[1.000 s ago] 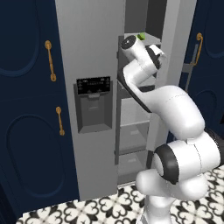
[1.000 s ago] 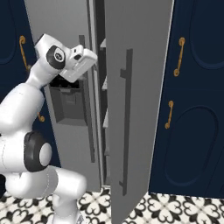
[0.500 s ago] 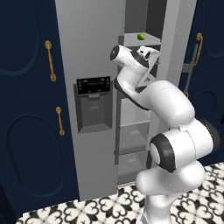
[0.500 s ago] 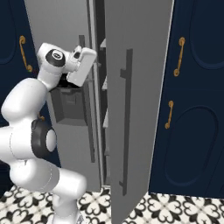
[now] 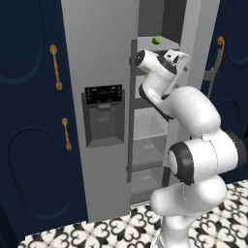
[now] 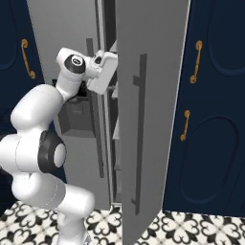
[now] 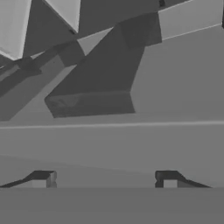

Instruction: Grab a lemon wedge from the fridge and one ice cube from the ice bowl, and put them in the glass of lemonade.

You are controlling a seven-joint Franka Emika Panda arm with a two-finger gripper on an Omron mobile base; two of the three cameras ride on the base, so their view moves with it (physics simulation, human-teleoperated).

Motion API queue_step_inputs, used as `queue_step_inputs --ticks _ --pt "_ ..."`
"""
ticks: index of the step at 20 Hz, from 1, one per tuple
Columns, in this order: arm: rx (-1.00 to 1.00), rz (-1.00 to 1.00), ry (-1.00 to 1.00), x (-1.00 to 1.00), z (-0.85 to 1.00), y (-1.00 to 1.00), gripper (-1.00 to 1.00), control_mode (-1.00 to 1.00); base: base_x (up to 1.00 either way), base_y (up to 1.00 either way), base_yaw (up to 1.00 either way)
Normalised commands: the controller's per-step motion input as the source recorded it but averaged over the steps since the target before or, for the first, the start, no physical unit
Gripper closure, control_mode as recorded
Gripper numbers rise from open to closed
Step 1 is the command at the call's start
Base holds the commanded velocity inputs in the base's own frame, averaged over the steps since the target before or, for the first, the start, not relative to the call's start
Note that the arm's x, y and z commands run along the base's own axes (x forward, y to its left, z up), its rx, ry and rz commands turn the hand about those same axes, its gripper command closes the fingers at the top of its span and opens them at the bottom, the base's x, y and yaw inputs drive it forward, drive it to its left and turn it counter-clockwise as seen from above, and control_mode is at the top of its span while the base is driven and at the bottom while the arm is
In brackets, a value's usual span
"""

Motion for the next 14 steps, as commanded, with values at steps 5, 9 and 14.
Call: queue_step_inputs --ticks 5,9,14 --pt "0.0 -0.04 0.0 -0.06 0.0 -0.88 -1.0 -1.0 0.0 0.0 0.0" --pt "0.0 -0.08 -0.02 -0.33 -0.21 -1.0 -1.0 -1.0 0.0 0.0 0.0" --pt "0.0 -0.09 -0.02 -0.17 -0.2 -1.0 -1.0 -1.0 0.0 0.0 0.0"
